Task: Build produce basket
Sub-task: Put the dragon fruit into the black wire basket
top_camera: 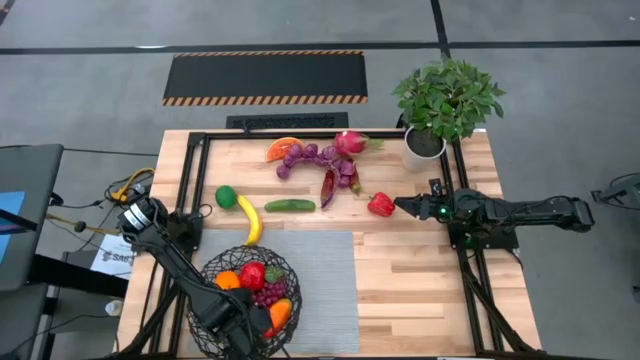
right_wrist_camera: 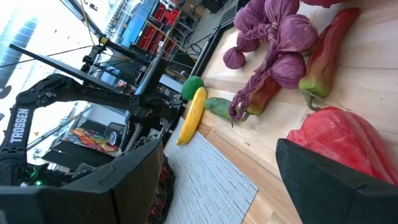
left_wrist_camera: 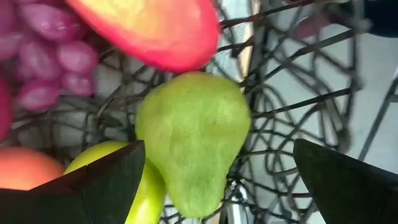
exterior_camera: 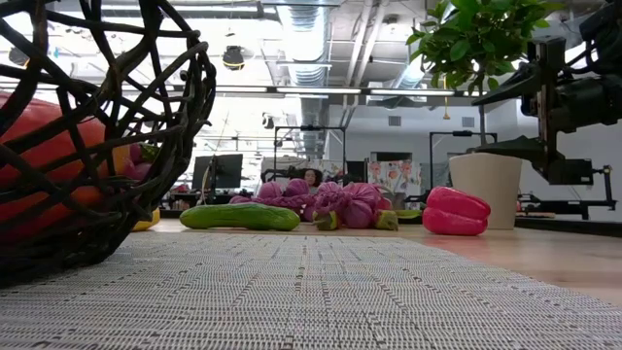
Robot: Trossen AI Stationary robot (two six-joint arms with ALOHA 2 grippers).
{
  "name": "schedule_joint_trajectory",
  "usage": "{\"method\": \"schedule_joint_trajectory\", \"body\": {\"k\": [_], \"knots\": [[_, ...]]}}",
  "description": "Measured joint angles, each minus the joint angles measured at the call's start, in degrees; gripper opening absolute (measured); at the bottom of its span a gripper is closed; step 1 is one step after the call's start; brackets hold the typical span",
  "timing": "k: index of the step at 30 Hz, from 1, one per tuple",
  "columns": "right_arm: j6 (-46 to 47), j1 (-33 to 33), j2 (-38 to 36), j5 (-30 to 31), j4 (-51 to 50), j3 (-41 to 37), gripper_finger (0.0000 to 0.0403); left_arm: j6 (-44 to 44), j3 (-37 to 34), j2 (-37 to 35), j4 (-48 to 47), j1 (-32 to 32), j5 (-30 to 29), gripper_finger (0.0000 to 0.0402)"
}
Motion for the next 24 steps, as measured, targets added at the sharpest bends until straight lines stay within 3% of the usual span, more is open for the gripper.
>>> {"method": "schedule_joint_trajectory", "body": {"k": [16,20,24], "knots": [[0.0,0.0,0.0,0.0,0.0,0.0,0.0333,-12.7,0.0,0.0,-3.7,0.4,1.5,0.0387],[0.0,0.0,0.0,0.0,0.0,0.0,0.0333,-8.2,2.7,-1.3,-4.1,1.8,3.1,0.0387],[0.0,0.0,0.0,0.0,0.0,0.0,0.0333,-4.6,4.8,-5.4,-5.9,4.1,-1.9,0.0387]]}}
